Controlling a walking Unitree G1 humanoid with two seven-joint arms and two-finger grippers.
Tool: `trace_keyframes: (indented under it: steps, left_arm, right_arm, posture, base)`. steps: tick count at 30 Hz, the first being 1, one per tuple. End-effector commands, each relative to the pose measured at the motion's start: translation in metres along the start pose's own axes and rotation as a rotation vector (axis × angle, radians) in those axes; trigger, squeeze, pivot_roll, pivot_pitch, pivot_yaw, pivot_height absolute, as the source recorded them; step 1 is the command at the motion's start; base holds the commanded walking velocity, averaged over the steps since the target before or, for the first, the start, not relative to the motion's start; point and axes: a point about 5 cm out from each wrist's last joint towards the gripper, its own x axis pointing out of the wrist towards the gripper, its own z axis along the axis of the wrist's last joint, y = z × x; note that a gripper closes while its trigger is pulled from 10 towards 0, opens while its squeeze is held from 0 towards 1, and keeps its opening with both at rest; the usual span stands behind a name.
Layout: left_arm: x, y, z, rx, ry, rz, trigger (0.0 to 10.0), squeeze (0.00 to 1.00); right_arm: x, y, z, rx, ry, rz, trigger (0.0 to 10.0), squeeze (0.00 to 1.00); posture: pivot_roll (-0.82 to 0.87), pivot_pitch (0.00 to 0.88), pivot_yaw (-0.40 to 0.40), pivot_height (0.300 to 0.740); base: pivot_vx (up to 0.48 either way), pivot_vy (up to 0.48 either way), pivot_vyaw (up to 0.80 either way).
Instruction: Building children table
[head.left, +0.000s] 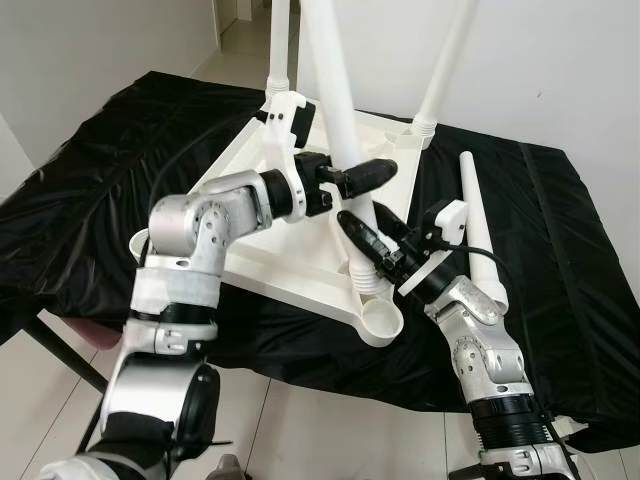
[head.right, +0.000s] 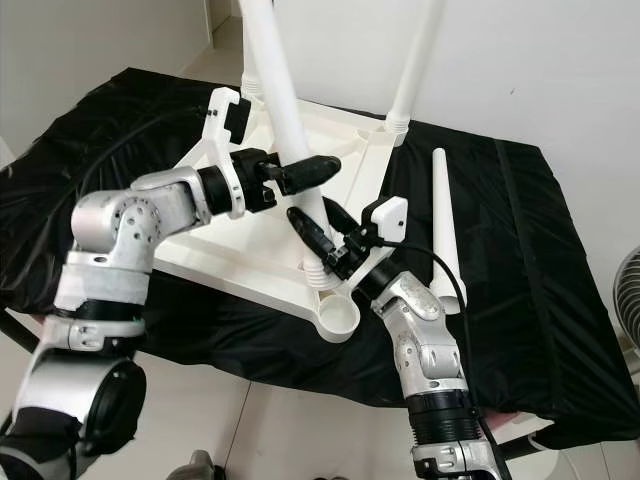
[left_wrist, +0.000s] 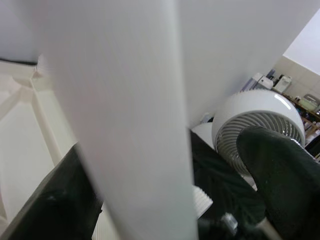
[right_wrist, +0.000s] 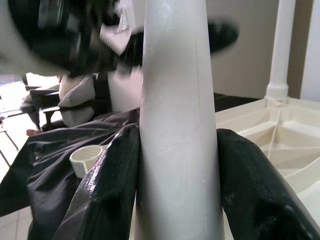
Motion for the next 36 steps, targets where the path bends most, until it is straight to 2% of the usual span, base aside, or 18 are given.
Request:
trace_keyframes:
  steps: [1,2,3,4,5,12,28,29,30,32,34,35,36]
  left_arm:
    - [0.001,0.000,0.009,-0.009,-0.016,-0.025,8.1,0.00]
    - [0.001,0.000,0.009,-0.009,-0.016,-0.025,8.1,0.00]
    - [0.001,0.000,0.009,-0.016,-0.016,-0.022,3.1,0.00]
    - [0.001,0.000,0.009,-0.016,-0.016,-0.022,3.1,0.00]
    - [0.001,0.001,0.009,-0.020,-0.015,-0.019,0.0,0.00]
    - [0.002,0.001,0.009,-0.033,-0.014,-0.007,0.0,0.00]
    - [0.003,0.000,0.013,0.008,-0.010,-0.001,0.0,0.00]
    - [0.004,-0.002,0.014,0.041,-0.009,0.007,10.0,0.00]
    - [0.004,-0.002,0.014,0.041,-0.009,0.007,10.0,0.00]
    - [0.008,-0.007,0.017,0.102,-0.016,0.029,10.0,0.00]
    - [0.008,-0.007,0.017,0.102,-0.016,0.029,10.0,0.00]
    - [0.009,-0.009,0.018,0.138,-0.024,0.041,10.0,0.00]
    - [0.012,-0.013,0.018,0.179,-0.034,0.059,10.0,0.00]
  right_arm:
    - [-0.001,0.003,0.000,-0.025,0.006,0.019,10.0,0.00]
    - [-0.001,0.003,0.000,-0.025,0.006,0.019,10.0,0.00]
    - [-0.002,0.003,0.000,-0.027,0.008,0.016,10.0,0.00]
    - [-0.002,0.003,0.000,-0.027,0.008,0.016,10.0,0.00]
    - [-0.002,0.003,-0.001,-0.028,0.009,0.013,10.0,0.00]
    - [0.000,0.002,-0.002,-0.039,0.016,0.005,10.0,0.00]
    - [0.008,-0.006,-0.003,-0.062,0.056,-0.078,10.0,0.00]
    - [0.010,-0.011,-0.005,-0.050,0.093,-0.112,10.0,1.00]
    - [0.010,-0.011,-0.005,-0.050,0.093,-0.112,10.0,1.00]
    - [0.014,-0.016,-0.005,-0.062,0.143,-0.139,10.0,1.00]
    - [0.014,-0.016,-0.005,-0.062,0.143,-0.139,10.0,1.00]
    - [0.016,-0.017,-0.004,-0.083,0.161,-0.142,10.0,1.00]
    - [0.019,-0.017,-0.002,-0.120,0.182,-0.146,10.0,0.29]
  posture:
    - [0.12,0.033,-0.038,0.740]
    - [0.12,0.033,-0.038,0.740]
    - [0.12,0.033,-0.038,0.740]
    - [0.12,0.033,-0.038,0.740]
    - [0.12,0.029,-0.036,0.740]
    - [0.13,0.020,-0.036,0.740]
    - [0.13,0.017,-0.042,0.740]
    - [0.13,0.021,-0.045,0.740]
    - [0.13,0.021,-0.045,0.740]
    - [0.13,0.032,-0.049,0.740]
    - [0.13,0.032,-0.049,0.740]
    - [0.13,0.032,-0.049,0.740]
    - [0.13,0.038,-0.053,0.740]
  base:
    - [0.000,0.000,0.00]
    - [0.000,0.000,0.00]
    - [0.000,0.000,0.00]
    - [0.000,0.000,0.00]
    - [0.000,0.000,0.00]
    - [0.000,0.000,0.00]
    - [0.000,0.000,0.00]
    - [0.000,0.000,0.00]
    - [0.000,0.000,0.00]
    - [0.000,0.000,0.00]
    - [0.000,0.000,0.00]
    - [0.000,0.000,0.00]
    - [0.000,0.000,0.00]
